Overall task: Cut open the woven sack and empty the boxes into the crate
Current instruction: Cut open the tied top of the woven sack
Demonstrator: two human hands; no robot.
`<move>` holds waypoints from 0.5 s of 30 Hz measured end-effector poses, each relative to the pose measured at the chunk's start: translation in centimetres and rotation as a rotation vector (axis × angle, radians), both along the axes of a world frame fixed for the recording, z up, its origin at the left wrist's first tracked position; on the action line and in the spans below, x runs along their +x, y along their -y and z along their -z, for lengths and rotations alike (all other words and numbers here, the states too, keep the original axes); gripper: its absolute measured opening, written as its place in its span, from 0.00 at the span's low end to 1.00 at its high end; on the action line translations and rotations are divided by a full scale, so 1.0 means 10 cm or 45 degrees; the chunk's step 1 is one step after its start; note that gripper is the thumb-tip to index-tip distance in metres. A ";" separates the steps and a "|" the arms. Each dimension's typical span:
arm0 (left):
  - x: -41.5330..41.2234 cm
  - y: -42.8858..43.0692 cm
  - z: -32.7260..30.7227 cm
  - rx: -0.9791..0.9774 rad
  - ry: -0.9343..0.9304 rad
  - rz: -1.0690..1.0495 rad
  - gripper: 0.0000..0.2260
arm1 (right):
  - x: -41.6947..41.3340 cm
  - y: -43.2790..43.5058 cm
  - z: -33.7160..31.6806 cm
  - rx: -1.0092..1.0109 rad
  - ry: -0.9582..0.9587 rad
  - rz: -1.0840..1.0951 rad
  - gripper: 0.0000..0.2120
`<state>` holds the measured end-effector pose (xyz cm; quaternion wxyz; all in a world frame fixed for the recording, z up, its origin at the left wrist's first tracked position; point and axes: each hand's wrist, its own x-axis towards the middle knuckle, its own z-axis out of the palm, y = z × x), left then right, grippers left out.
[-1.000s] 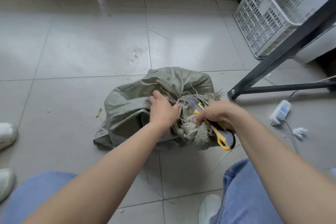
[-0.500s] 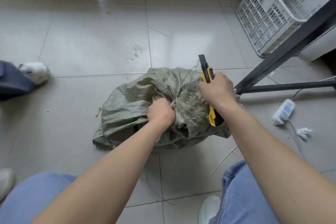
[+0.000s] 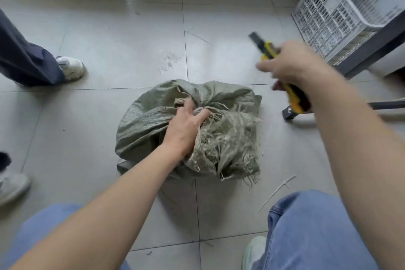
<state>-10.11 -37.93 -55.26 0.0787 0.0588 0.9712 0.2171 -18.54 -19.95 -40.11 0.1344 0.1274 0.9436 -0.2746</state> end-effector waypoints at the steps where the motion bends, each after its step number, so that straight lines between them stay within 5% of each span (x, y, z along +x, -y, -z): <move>1: 0.02 0.01 0.03 -0.044 -0.048 0.053 0.14 | 0.01 0.13 0.13 -0.128 0.083 -0.045 0.11; 5: 0.09 0.09 -0.04 0.272 -0.236 -0.197 0.11 | 0.20 0.50 0.75 -0.217 0.435 -0.238 0.13; 8: 0.09 0.18 -0.17 0.490 -0.064 -0.476 0.08 | 0.38 0.54 1.04 -0.385 0.527 -0.154 0.04; 10: 0.07 0.24 -0.28 0.451 0.120 -0.578 0.05 | 0.46 0.54 1.17 -0.699 0.541 0.090 0.09; 15: -0.03 0.20 -0.35 0.257 0.525 -0.602 0.30 | 0.65 0.62 1.10 -1.182 0.496 0.382 0.11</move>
